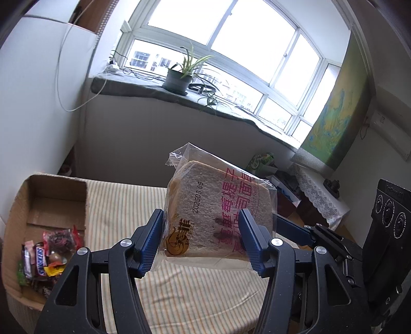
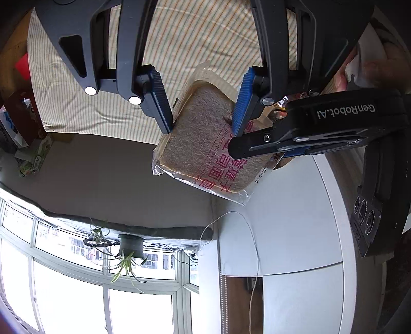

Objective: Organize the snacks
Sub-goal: 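Lift the bread loaf, carry it to the box and open the right tool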

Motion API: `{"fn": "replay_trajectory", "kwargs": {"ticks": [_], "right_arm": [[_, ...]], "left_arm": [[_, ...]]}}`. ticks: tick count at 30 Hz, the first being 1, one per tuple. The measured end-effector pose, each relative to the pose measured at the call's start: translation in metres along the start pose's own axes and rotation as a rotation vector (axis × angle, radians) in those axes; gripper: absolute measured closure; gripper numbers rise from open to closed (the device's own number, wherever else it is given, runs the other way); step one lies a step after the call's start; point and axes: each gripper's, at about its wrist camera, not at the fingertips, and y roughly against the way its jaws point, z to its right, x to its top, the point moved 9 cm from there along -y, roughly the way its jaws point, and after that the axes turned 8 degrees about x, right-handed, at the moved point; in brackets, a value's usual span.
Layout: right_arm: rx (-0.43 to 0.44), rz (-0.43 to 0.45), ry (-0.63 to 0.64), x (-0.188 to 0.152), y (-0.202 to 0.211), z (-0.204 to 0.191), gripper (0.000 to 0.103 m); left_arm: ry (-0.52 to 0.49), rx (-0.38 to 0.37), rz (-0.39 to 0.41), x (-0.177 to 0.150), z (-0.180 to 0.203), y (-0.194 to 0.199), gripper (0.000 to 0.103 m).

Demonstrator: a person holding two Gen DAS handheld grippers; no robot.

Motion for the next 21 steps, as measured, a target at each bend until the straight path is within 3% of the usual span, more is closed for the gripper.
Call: {"fn": "replay_trajectory", "kwargs": {"ticks": [10,21], "right_arm": [[0.183,-0.047,0.092,0.009,-0.07,-0.111,0.052],[0.211,-0.088,0.104,0.006,-0.101,-0.129,0.052]], "left_arm": [[0.138,0.168,0.035,-0.011,-0.123,0.051,0.046],[0.16,0.227,0.043,-0.009,-0.163,0.055,0.046]]}}
